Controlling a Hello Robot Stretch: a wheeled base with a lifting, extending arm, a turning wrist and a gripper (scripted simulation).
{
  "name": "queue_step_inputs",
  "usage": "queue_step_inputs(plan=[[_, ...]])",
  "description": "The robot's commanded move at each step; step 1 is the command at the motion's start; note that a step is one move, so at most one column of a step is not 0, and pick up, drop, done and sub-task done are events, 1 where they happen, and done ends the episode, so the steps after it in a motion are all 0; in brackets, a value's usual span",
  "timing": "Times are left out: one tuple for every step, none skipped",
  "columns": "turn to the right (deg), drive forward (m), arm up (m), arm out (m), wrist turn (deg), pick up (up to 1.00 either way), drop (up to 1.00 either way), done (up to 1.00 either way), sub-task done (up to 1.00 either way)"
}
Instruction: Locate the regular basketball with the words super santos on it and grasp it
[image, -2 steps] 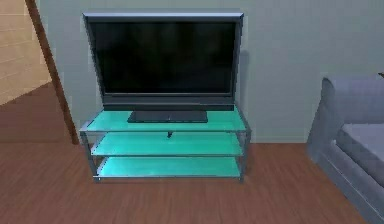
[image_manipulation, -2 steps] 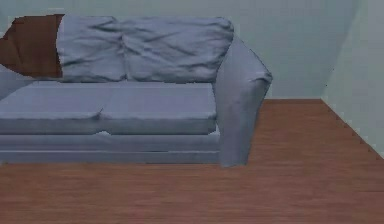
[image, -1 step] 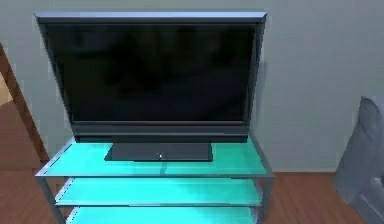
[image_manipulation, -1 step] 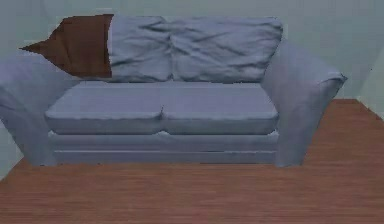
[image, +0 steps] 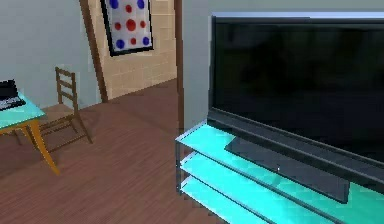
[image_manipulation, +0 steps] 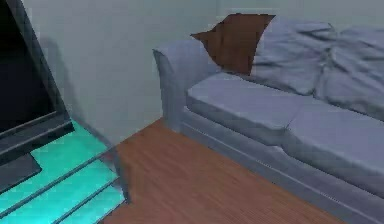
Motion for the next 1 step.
queue_step_inputs(plan=[[0.0, 0.55, 0.00, 0.00, 0.0, 0.00, 0.00, 0.00, 0.00]])
